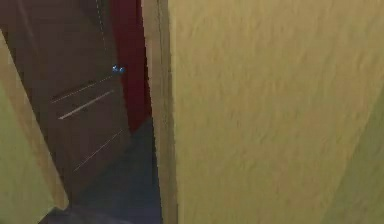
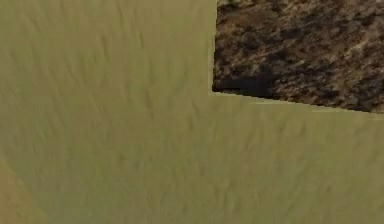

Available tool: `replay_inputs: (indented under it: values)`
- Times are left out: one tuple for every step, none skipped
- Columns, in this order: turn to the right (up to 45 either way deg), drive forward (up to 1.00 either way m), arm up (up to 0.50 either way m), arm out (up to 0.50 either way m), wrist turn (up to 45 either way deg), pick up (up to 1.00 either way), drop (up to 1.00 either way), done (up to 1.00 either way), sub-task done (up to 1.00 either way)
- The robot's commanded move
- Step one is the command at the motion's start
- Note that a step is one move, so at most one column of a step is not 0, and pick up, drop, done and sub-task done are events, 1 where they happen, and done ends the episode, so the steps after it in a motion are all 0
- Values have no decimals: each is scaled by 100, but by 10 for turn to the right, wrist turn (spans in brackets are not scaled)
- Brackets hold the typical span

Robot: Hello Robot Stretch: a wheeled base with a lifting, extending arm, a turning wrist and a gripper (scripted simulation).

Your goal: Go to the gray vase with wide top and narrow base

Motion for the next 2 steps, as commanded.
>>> replay_inputs:
  values:
    - [0,35,0,0,0,0,0,0,0]
    - [-420,0,0,0,0,0,0,0,0]
